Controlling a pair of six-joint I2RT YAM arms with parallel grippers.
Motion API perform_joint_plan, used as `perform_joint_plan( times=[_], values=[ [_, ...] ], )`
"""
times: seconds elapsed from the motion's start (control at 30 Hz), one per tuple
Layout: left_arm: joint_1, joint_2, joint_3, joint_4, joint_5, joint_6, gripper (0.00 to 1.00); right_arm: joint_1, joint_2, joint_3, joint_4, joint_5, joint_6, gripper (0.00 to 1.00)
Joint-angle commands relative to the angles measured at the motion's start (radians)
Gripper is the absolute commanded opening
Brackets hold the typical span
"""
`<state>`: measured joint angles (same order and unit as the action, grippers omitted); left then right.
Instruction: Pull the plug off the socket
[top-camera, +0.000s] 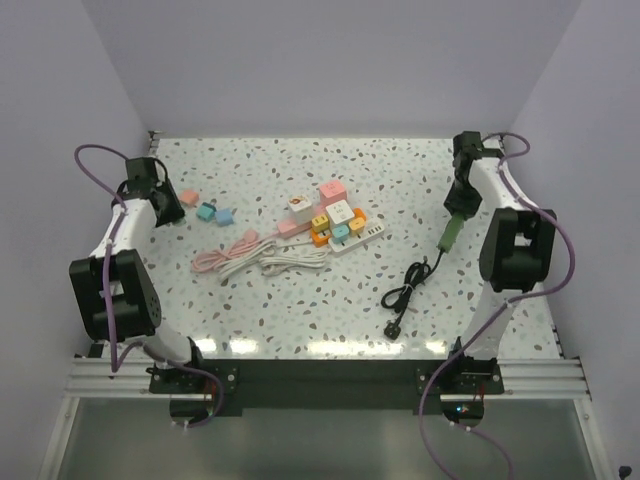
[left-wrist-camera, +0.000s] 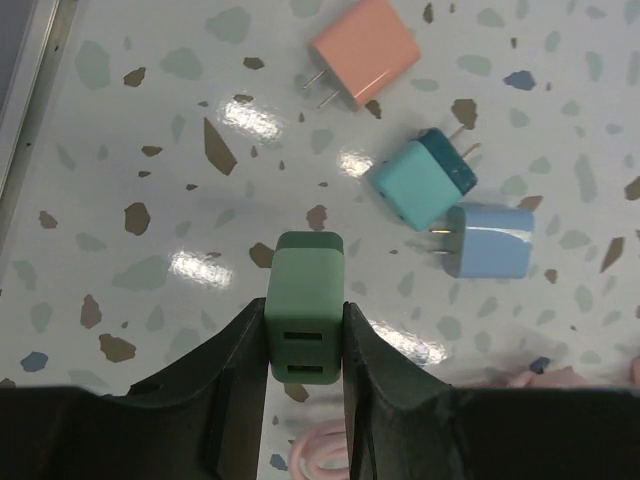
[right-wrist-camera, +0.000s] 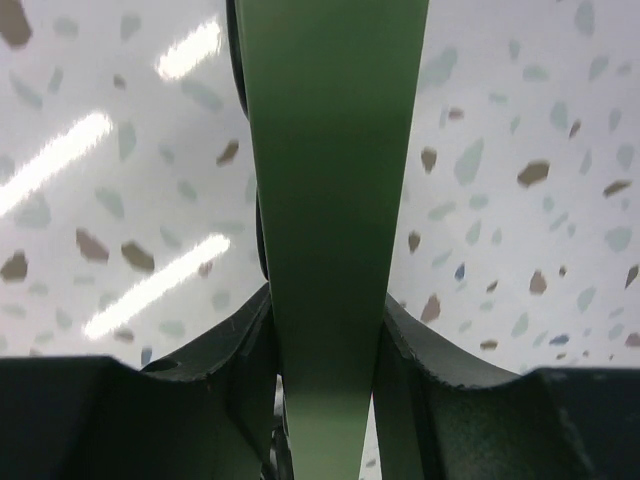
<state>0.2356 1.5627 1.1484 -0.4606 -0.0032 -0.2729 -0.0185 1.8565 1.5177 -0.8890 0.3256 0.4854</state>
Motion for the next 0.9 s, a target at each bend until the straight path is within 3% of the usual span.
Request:
perform_joint_plan(
  times=[0.0,0.23,0.4,0.47,0.57,0.6,0.73,0.77,0.83,0.87],
  values=[
    [0.016,0.055,0.050,-0.003,-0.135,0.066,0.00,-0.024,0.150,0.208,-0.079,0.119,-0.109,0.00],
    [0.025,0.206,0.165,-0.041,-0.121,0.086,0.00,-0.040,0.391,0.541,-0.103,0.210,-0.344,0.00],
    [0.024,0.278,0.226,-0.050,-0.081,0.098,0.01,-0.055,0.495,0.660,-0.102,0.145,-0.370,0.00],
    [0.025,0.292,0.232,-0.049,-0.075,0.101,0.06,-0.057,0.535,0.694,-0.105,0.162,-0.358,0.00],
    [0.025,0.313,0.243,-0.055,-0.075,0.098,0.21,-0.057,0.558,0.710,-0.081,0.191,-0.340,0.00],
    [0.025,0.318,0.243,-0.052,-0.077,0.100,0.32,-0.058,0.563,0.714,-0.074,0.199,-0.335,0.04],
    [0.024,0.341,0.243,-0.053,-0.046,0.095,0.44,-0.064,0.575,0.731,-0.093,0.208,-0.306,0.23],
    [0.022,0.342,0.240,-0.055,-0.046,0.095,0.48,-0.066,0.572,0.730,-0.100,0.198,-0.303,0.37],
    [0.024,0.335,0.225,-0.053,-0.063,0.092,0.52,-0.067,0.549,0.714,-0.102,0.201,-0.288,0.50],
    [0.024,0.330,0.218,-0.052,-0.069,0.087,0.60,-0.070,0.534,0.704,-0.100,0.198,-0.281,0.56]
  ],
)
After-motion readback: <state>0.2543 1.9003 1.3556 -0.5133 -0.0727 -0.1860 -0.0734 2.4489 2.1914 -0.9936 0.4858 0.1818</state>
